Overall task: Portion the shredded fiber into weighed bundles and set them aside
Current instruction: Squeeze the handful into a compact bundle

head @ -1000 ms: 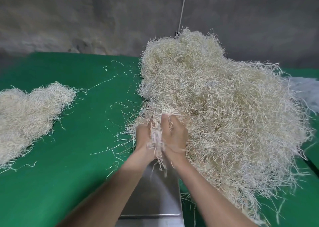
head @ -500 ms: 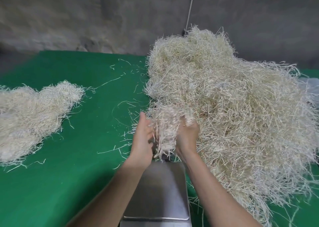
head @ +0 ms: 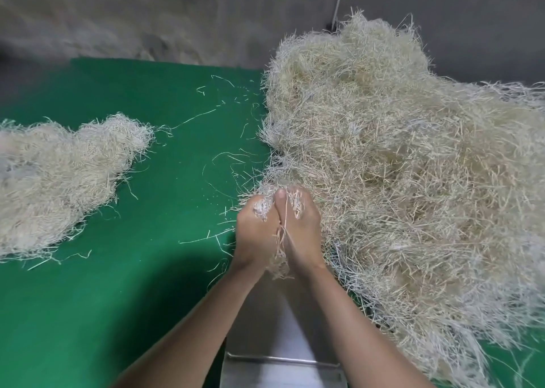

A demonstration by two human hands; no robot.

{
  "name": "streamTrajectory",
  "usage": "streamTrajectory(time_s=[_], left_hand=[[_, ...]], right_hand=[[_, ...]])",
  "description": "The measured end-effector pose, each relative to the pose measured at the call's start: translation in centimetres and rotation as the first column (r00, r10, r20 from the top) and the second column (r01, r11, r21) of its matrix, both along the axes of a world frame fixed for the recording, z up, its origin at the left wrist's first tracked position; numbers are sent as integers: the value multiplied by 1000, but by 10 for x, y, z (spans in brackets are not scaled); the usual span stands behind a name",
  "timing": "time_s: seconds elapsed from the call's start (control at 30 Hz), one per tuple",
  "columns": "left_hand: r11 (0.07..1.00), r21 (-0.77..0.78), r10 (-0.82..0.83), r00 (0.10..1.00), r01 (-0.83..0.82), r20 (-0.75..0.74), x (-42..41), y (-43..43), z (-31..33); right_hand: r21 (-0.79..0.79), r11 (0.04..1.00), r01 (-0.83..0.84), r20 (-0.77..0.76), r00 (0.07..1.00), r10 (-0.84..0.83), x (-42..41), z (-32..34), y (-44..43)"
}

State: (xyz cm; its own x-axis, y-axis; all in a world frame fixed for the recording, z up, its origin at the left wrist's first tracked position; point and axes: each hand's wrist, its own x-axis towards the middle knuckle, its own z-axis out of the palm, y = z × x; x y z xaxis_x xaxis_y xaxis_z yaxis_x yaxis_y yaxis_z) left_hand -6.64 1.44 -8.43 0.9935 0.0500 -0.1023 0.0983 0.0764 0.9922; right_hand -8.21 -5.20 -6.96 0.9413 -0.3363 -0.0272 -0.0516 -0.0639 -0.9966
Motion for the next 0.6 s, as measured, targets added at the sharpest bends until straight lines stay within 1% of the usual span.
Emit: streamTrajectory(time_s=[0.03,0.1,0.13,0.17,0.2,0.27,0.3,0.33,0.37,0.4,0.43,0.47,0.53,0.6], left_hand=[[997,-56,-49,998,46,-42,3,7,-1],[958,-235,-193,977,167,-93,6,26,-2],[930,-320,-223,969,181,-102,5,35,-4],[919,-361,-213,970,159,-114,3,46,-7],[940,-321,-166,977,115,-134,-1,57,-8],[985,-170,3,987,-30,-158,-5,77,-18],[983,-175,32,985,-62,-167,-6,85,-22],[981,-192,5,985,-39,-175,-7,93,-23],[970,-244,-31,979,-20,-203,-6,100,-23],[947,-319,-32,973,-44,-230,-3,106,-22],[923,-369,14,968,-109,-251,2,114,-22],[918,-358,76,963,-169,-260,9,123,-23],[930,-270,181,949,-251,-256,24,145,-21],[929,-171,280,926,-327,-252,40,172,-25]], right_hand=[[51,999,9,-6,1000,-8,3,-1,3],[130,991,25,6,1000,-26,10,-1,9],[153,988,36,22,999,-39,15,-1,13],[186,981,56,30,998,-63,20,-2,19],[228,971,73,30,996,-82,25,-3,26],[285,956,69,14,997,-76,34,-6,44],[274,961,39,16,999,-45,38,-11,54],[243,970,-7,7,1000,5,43,-17,64],[222,972,-73,-23,996,80,47,-22,76],[198,971,-135,-61,987,150,51,-24,88],[179,967,-179,-69,979,194,55,-25,99],[170,963,-211,-64,972,225,60,-25,109],[127,951,-281,-44,957,288,72,-27,128],[-80,927,-367,-36,930,366,85,-28,143]])
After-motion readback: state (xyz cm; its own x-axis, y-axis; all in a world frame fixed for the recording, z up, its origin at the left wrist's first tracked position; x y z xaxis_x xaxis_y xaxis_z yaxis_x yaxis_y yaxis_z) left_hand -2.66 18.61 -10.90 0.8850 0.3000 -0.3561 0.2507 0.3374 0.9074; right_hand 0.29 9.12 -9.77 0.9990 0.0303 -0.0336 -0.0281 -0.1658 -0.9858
